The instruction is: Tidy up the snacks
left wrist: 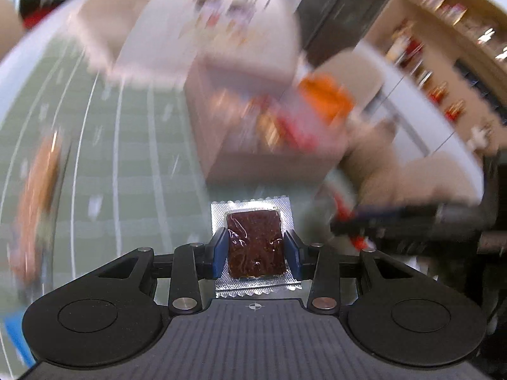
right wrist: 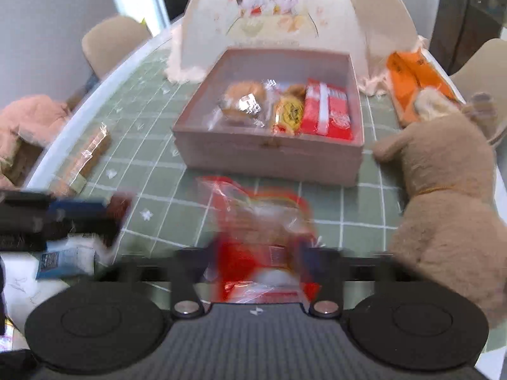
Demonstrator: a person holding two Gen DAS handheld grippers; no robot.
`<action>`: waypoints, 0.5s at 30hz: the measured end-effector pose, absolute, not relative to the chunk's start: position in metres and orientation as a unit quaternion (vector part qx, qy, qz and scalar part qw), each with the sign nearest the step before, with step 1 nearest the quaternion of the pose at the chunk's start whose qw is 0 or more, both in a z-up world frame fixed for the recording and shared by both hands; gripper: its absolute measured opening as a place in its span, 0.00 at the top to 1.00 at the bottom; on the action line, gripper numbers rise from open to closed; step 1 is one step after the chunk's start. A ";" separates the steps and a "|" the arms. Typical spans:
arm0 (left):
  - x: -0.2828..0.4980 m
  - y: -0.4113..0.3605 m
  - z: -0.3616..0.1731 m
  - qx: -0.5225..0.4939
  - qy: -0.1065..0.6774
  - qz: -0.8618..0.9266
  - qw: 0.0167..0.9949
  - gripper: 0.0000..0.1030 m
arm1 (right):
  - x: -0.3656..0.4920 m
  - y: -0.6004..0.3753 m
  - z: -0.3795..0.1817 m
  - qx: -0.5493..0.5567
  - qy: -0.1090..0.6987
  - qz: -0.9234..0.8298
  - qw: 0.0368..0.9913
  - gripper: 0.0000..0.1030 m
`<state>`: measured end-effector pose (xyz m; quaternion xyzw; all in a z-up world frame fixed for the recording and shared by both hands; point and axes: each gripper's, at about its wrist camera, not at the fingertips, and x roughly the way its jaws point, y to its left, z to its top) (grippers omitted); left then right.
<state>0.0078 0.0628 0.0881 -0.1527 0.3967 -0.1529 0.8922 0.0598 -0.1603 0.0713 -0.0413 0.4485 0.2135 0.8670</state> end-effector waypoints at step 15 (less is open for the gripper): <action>0.144 0.044 0.112 -0.236 0.343 -0.147 0.897 0.58 | 0.071 -0.185 0.091 -0.035 0.435 0.211 0.875 0.89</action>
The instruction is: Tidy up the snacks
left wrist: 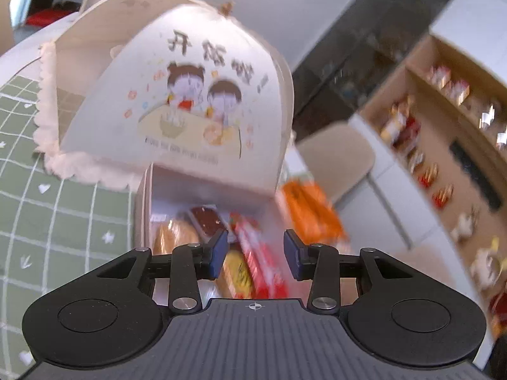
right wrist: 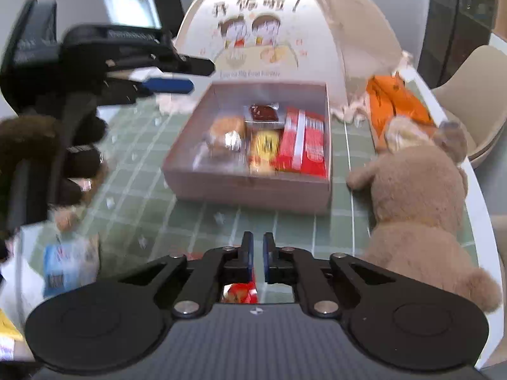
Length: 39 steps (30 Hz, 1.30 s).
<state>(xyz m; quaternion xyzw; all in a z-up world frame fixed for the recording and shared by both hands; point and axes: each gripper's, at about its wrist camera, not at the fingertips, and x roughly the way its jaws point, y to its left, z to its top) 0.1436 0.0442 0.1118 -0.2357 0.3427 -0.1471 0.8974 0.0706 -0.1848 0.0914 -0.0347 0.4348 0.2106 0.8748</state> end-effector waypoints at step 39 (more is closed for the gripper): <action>0.057 0.047 0.024 -0.183 0.485 -0.149 0.842 0.76 | 0.056 -0.141 0.019 -0.115 0.484 0.241 0.833 0.42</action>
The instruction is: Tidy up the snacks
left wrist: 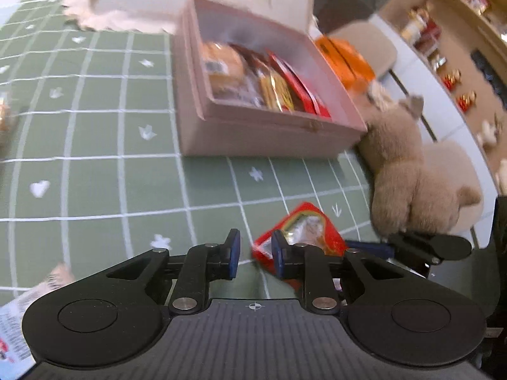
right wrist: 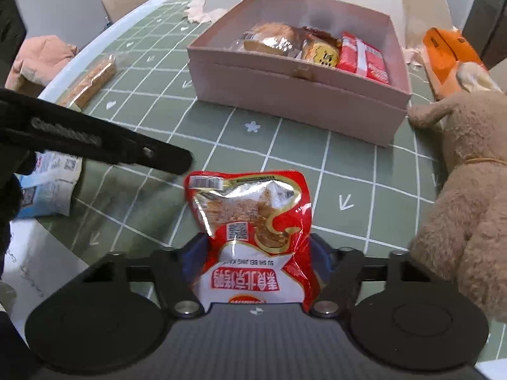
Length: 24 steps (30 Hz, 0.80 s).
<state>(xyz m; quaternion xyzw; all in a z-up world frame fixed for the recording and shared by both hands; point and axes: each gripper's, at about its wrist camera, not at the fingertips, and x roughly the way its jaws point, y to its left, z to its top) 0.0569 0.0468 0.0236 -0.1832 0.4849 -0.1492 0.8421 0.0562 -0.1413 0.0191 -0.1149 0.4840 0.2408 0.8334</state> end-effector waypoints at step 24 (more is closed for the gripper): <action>-0.020 0.166 0.039 -0.229 0.446 -0.013 0.865 0.75 | 0.150 -0.127 0.145 -0.031 0.264 0.178 0.947 0.28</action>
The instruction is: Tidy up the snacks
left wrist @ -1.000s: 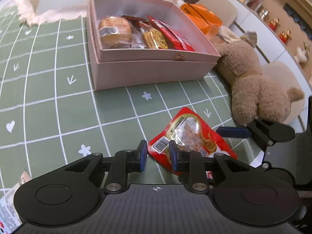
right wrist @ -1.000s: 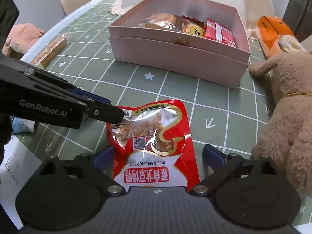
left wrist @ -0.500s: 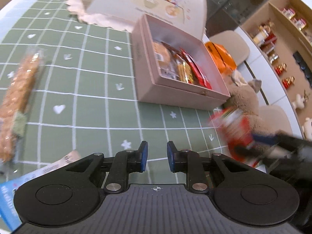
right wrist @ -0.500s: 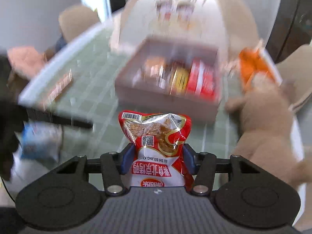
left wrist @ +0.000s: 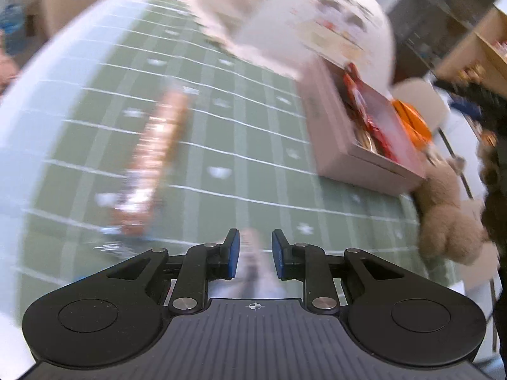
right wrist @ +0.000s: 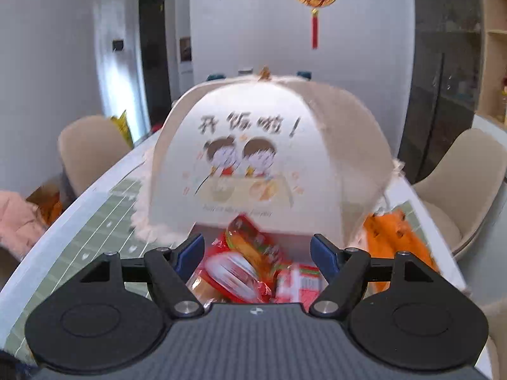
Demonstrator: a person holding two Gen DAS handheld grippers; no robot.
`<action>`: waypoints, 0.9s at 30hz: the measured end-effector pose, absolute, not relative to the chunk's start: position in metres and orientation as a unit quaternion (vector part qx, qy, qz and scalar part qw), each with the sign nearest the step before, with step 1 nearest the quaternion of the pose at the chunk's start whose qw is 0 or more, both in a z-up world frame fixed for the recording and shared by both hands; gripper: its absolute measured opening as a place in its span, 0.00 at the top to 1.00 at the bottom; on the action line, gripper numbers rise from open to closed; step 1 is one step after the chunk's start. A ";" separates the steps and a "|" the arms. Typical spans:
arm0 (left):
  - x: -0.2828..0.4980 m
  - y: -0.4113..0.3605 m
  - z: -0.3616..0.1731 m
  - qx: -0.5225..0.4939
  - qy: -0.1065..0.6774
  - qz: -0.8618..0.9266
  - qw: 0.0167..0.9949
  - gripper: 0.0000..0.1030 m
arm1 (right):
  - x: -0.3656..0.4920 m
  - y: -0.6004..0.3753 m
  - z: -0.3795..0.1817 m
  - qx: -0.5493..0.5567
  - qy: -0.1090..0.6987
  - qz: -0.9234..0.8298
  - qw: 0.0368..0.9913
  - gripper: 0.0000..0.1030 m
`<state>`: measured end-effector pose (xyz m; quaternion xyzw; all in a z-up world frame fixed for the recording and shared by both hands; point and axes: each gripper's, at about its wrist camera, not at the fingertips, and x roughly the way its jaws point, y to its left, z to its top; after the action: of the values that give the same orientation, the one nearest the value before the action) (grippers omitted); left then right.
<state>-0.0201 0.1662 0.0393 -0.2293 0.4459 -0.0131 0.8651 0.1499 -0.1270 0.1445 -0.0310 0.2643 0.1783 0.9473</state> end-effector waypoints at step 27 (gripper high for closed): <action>-0.019 0.179 0.057 -0.135 0.392 0.021 0.910 0.75 | -0.053 0.028 0.016 -0.249 0.413 0.411 0.774 0.28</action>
<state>-0.0192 0.1793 0.0565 -0.1351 0.3918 0.0209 0.9099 -0.0526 0.0284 0.0161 -0.2488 0.4125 0.4109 0.7740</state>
